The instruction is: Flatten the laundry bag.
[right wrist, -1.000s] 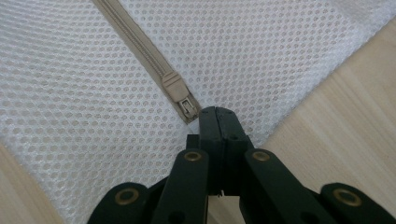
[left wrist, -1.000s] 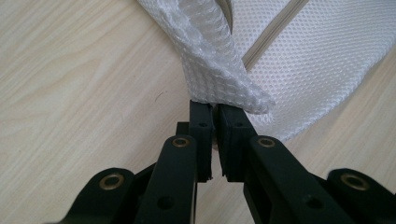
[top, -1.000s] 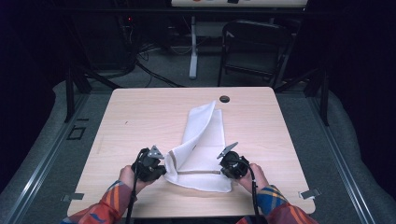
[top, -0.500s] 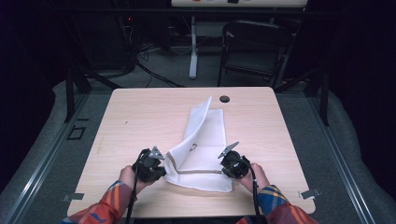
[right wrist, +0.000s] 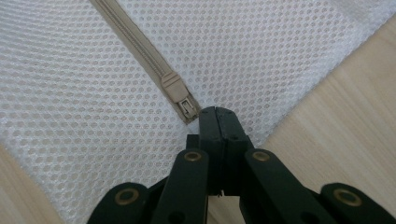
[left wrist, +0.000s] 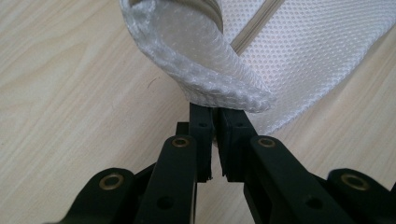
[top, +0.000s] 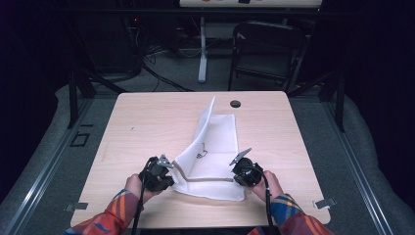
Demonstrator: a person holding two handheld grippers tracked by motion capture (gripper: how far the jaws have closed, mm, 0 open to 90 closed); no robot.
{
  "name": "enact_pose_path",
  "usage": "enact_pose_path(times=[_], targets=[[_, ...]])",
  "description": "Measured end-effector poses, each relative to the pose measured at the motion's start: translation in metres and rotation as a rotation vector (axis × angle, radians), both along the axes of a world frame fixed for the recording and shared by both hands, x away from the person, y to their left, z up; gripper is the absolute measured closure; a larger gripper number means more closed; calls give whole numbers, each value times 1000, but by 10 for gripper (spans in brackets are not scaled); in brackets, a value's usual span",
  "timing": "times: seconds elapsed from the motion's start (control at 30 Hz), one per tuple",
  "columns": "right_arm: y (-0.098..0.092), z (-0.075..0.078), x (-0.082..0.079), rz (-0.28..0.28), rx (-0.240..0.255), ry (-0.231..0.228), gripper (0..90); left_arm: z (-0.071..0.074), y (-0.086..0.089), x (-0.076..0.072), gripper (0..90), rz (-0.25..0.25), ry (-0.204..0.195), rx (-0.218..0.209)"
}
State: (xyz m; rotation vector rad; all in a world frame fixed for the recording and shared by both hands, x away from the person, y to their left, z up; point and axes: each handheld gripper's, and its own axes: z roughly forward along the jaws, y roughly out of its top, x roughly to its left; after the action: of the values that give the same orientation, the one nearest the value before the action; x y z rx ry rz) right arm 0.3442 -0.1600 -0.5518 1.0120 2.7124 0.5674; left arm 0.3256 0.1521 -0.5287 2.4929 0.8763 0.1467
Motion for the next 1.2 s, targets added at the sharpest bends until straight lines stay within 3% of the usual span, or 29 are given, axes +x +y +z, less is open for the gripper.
enact_pose_path(times=[0.43, 1.2], targets=[[-1, 0, 1, -7, -2, -1, 900, -3, -1, 1, 847, -8, 20, 23], [-6, 0, 3, -30, -9, -14, 899, -6, -2, 1, 843, -37, 59, 25]])
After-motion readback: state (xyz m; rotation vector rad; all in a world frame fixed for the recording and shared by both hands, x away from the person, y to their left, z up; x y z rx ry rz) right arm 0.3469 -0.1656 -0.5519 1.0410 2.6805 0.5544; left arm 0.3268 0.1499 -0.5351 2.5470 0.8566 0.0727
